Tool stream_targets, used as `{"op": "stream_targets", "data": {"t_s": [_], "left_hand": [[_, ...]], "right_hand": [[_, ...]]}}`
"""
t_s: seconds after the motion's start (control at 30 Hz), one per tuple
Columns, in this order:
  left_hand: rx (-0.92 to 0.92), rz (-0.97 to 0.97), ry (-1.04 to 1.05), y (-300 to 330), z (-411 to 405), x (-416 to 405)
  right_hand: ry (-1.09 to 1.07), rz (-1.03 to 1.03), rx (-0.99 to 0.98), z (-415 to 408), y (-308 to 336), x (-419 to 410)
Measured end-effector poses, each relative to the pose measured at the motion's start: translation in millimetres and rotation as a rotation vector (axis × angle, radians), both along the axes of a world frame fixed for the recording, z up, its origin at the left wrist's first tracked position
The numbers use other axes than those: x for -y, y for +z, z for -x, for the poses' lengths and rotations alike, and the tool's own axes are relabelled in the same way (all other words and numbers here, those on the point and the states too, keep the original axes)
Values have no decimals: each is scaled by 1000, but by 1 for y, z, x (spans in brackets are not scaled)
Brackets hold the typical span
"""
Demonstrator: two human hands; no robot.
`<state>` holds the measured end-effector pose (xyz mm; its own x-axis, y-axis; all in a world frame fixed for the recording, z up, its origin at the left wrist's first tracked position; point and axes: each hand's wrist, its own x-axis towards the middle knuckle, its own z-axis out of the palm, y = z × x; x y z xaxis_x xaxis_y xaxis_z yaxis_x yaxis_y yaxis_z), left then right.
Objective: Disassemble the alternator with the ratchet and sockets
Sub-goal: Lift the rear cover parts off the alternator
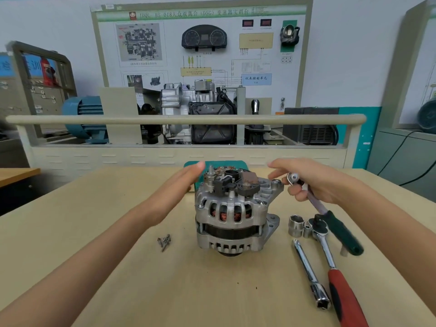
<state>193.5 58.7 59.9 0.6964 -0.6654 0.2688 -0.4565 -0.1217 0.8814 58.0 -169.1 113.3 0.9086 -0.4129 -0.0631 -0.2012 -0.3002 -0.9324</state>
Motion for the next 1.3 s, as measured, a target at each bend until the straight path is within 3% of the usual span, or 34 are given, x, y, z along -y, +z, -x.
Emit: {"op": "stream_targets", "data": {"t_s": [0.07, 0.17, 0.4, 0.57, 0.7, 0.87, 1.07, 1.3], "left_hand": [[54, -115, -113, 12, 2, 7], [76, -255, -164, 25, 2, 14], [114, -194, -92, 30, 1, 16], [169, -127, -59, 26, -1, 15], [199, -220, -181, 31, -8, 7], [214, -255, -106, 39, -10, -1], [401, -504, -60, 38, 0, 6], [297, -523, -66, 40, 3, 12]], "right_hand": [[36, 206, -41, 1, 2, -4], [84, 347, -82, 1, 4, -12], [45, 631, -80, 0, 6, -29], [78, 577, -84, -6, 8, -34], [54, 541, -79, -18, 10, -37], [95, 475, -170, -30, 16, -33], [103, 463, -154, -37, 12, -33], [126, 445, -144, -38, 12, -28]]}}
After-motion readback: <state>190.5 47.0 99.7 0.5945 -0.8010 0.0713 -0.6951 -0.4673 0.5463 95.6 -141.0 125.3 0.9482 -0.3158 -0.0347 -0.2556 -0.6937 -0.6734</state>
